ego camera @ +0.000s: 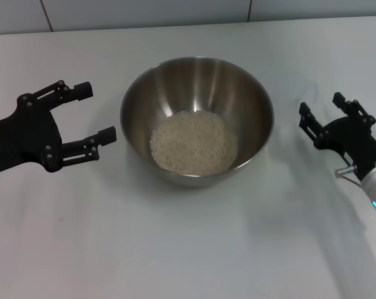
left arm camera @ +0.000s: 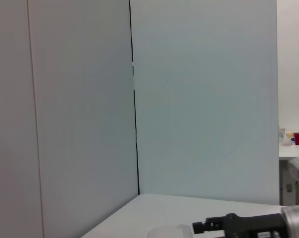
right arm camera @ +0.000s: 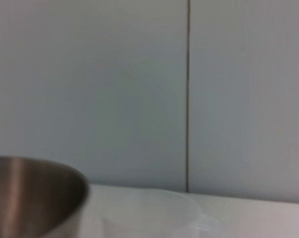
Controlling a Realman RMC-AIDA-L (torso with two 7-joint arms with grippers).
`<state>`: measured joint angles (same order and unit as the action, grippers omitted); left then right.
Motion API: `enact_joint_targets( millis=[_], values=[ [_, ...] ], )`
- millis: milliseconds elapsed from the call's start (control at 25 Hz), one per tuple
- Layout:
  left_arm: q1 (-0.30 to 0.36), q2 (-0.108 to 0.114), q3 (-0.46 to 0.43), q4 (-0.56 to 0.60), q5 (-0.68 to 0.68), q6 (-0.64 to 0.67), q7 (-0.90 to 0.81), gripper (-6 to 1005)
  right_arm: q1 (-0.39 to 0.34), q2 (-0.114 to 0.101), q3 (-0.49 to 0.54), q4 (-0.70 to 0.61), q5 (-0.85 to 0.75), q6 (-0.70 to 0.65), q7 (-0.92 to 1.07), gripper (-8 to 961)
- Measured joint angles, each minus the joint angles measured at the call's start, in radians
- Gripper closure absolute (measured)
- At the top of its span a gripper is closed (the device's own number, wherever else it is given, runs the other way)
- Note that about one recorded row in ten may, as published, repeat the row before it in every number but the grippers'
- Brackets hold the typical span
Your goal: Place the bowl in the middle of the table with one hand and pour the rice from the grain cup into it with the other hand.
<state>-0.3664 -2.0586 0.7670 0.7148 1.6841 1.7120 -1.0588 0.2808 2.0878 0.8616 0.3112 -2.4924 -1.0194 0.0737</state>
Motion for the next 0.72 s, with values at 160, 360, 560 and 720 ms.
enact_joint_targets(
  millis=[160,360,560,720],
  values=[
    [0.003,0.000,0.000,0.000,0.000,0.000,-0.003,139,-0.091,-0.002,-0.038,0.050,-0.001,-0.088,0.000,243],
    [0.009,0.000,0.000,0.000,0.000,0.000,-0.004,139,-0.139,-0.013,-0.133,0.086,-0.002,-0.208,0.000,243],
    [0.021,-0.001,0.000,0.000,0.000,0.006,-0.004,139,-0.116,-0.057,-0.224,0.091,-0.028,-0.379,0.056,243],
    [0.036,-0.001,0.005,-0.001,-0.001,0.009,-0.001,139,-0.058,-0.111,-0.238,0.079,-0.123,-0.409,0.195,243]
  ],
)
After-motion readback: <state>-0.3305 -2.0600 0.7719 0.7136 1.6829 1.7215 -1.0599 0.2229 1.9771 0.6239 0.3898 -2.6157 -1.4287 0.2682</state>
